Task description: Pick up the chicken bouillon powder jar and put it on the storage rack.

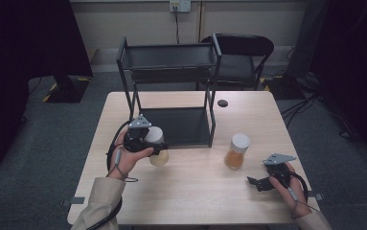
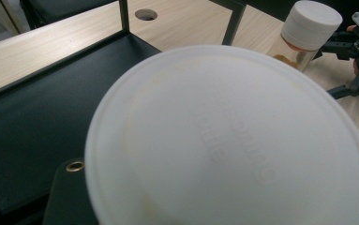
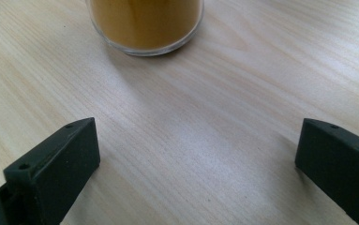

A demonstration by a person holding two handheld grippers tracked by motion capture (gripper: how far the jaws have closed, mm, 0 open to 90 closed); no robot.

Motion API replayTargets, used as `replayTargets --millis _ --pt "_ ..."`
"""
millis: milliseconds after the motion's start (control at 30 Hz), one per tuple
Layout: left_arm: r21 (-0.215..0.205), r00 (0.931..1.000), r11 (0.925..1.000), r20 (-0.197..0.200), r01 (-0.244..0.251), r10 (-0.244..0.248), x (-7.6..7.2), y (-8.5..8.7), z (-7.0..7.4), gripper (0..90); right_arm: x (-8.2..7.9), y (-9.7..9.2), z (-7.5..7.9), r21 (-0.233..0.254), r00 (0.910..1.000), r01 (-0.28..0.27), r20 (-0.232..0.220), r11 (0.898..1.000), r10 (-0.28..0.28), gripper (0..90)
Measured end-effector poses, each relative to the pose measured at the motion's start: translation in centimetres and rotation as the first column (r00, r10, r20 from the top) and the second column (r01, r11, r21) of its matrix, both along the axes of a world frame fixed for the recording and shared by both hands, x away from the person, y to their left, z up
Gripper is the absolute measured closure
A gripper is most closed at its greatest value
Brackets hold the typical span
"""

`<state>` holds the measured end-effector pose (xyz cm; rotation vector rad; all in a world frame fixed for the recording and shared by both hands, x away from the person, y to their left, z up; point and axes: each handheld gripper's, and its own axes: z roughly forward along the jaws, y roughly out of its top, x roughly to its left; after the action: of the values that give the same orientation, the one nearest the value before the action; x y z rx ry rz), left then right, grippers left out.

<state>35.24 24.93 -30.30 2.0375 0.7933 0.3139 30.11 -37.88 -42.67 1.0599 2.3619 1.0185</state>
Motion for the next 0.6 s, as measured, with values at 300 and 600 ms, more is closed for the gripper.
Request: replayTargets --millis 300,600 --pt "0.001 0.9999 0.9999 0.005 -0.011 0.011 1.0 -0.2 1.4 34.9 0.0 0.0 0.0 0.0 1.0 0.0 0.0 1.0 0.0 0.0" --pt "0.003 0.9996 0.9996 0.01 -0.028 0.028 2.2 -0.6 2.9 35.0 0.0 0.0 0.0 0.0 1.0 0.0 0.0 1.0 0.0 0.0"
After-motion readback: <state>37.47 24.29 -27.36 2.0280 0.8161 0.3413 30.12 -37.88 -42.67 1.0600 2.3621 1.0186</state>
